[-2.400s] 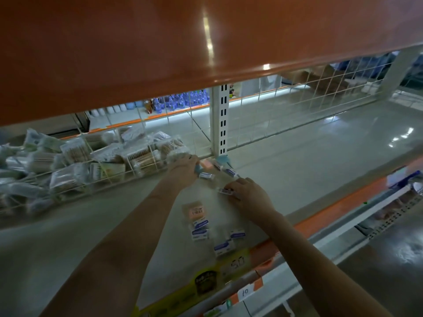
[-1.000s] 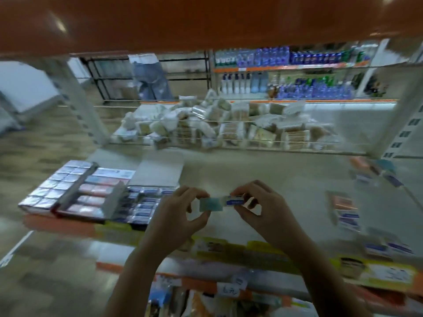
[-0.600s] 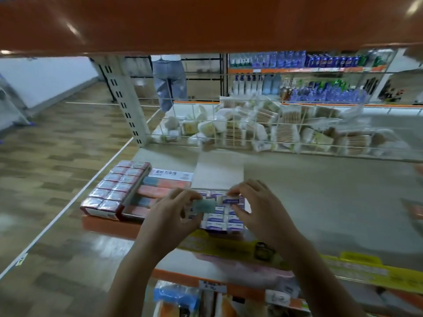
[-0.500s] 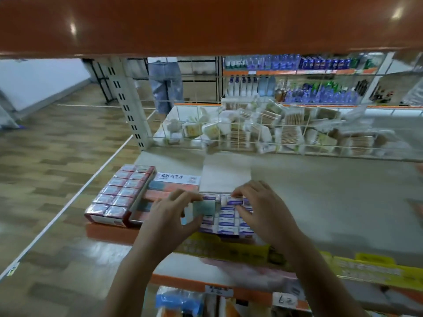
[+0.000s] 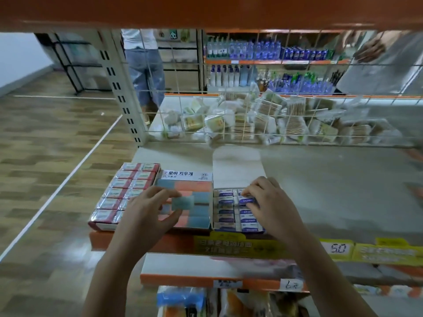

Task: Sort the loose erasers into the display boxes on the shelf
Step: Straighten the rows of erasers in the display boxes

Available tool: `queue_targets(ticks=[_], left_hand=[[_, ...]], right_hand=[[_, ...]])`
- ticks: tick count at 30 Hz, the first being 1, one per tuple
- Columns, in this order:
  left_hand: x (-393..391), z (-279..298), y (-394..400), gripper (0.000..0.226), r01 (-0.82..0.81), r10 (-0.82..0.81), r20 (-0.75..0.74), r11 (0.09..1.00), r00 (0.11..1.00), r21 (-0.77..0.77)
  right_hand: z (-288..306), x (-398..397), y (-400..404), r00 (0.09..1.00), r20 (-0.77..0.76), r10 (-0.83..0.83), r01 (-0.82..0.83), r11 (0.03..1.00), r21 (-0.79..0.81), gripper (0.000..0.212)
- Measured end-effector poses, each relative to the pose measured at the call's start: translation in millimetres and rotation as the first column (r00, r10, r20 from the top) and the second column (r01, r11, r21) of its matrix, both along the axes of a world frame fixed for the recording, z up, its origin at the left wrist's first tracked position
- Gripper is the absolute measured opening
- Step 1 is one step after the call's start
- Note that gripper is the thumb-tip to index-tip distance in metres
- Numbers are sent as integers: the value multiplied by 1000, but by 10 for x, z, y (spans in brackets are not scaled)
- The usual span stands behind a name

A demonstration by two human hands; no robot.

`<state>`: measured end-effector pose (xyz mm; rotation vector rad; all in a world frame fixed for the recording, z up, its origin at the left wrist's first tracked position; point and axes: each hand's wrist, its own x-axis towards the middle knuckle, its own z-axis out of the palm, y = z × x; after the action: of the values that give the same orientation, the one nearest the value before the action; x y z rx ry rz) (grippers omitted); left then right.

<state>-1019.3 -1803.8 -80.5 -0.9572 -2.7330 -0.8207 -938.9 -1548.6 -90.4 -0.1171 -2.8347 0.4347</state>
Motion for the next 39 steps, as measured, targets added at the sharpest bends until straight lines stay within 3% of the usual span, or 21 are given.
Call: queue_targets(ticks=[8,21,26,32,36,39], left_hand=[[-24,-104,137,34,29,-33,-30,990,999,-139],[7,-84,305,22,39,-37,12,987,999,-159],[-62,157,412,29,52,-47,35,988,998,-148],[33,535,1149,22,123,-137,-119,986,983,-115],[369,682,1998,38,278,-289,-188,957,939,-81],[774,725,2755,28,318,-330,-236,944,914,-86]], right_hand=[[-5,2,51,998,64,-11,13,999,-32,22],[33,0,14,999,53,5,-3,999,-42,21],[142,72,163,1000,13,18,-17,998,-55,20],[334,385,677,996,-76,-50,49,999,-15,19],[456,773,1225,986,-119,-114,113,993,-13,22],[492,1131,1744,978,-101,-185,187,982,14,25]])
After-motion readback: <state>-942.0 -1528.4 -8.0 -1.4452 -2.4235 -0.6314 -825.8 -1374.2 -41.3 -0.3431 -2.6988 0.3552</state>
